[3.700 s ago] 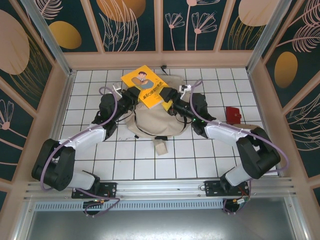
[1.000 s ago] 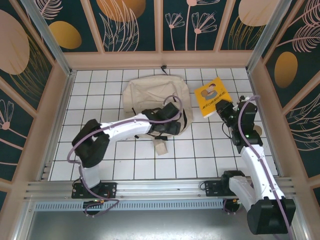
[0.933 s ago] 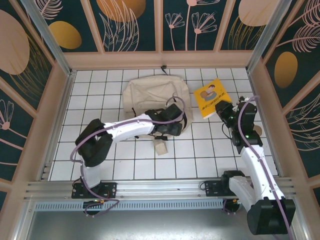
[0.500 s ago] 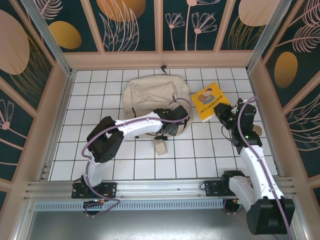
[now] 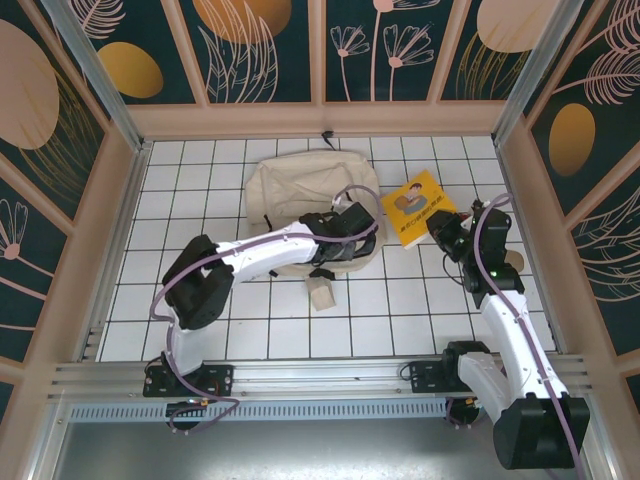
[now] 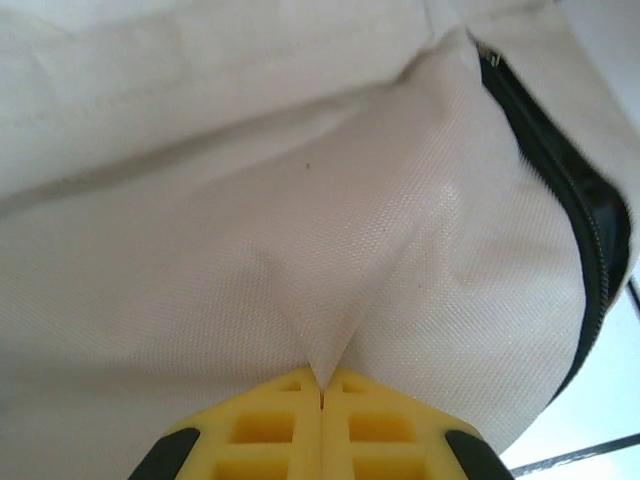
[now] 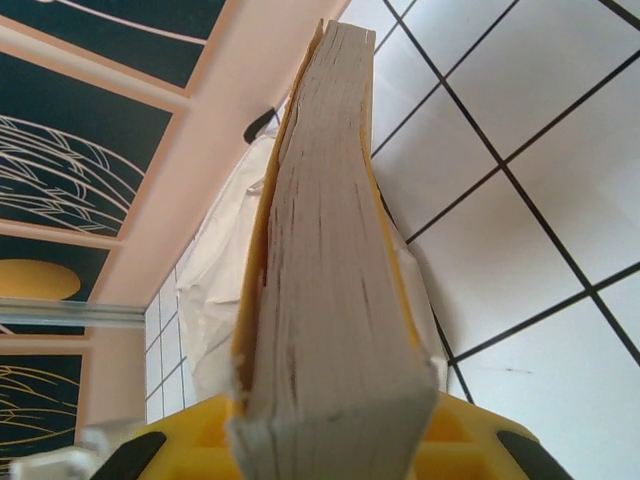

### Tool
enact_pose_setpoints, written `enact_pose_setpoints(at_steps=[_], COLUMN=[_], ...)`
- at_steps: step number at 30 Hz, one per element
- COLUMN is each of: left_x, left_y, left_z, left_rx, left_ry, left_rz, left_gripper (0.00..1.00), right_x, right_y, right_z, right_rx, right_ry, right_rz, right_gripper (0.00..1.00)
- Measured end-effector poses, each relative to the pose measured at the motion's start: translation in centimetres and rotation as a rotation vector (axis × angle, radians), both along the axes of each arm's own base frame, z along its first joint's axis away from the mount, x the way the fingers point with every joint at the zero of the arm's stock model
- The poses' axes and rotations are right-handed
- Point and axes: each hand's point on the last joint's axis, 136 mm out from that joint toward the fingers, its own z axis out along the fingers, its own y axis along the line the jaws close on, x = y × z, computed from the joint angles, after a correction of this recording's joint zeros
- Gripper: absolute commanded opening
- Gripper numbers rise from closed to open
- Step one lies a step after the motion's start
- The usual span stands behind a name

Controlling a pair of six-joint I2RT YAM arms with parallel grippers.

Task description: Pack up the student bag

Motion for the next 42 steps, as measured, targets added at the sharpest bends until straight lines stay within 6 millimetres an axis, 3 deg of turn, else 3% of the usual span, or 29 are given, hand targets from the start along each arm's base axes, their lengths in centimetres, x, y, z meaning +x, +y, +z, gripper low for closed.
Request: enact_pose_setpoints(at_steps=[8, 13, 21, 28, 37, 42], left_x=[3.4, 5.7, 8.4, 8.9, 8.8, 8.6], left_y=[1.4, 1.9, -0.2, -0.9, -1.1, -1.3], left_z=[5.1, 9.2, 15.9, 16.7, 16.6, 16.5], left_rx=[-0.103, -0.185, -0.285, -0.285, -0.285, -0.289], left_ry=[-0.130, -0.254, -0.411, -0.431, -0.422, -0.412], left_rz=[0.075, 0.128, 0.120, 0.098, 0.078, 0.069], left_gripper=[0.00, 0.00, 0.00, 0.00, 0.00, 0.00], right_x=[-1.5, -2.6, -5.8, -7.7, -4.0, -1.8], right_y=[0.8, 3.3, 7.9, 13.0, 15.9, 16.9], right_z=[-0.3, 0.7, 0.3, -1.6, -2.7, -1.9], right_rx=[-0.026, 0.036, 0.129, 0.201, 0.226, 0.240], right_ry=[0.023, 0.011, 0.060, 0.128, 0.139, 0.075], right_rz=[0.076, 0.229, 0.465, 0.595, 0.505, 0.453], right_gripper=[0.00, 0.00, 0.00, 0.00, 0.00, 0.00])
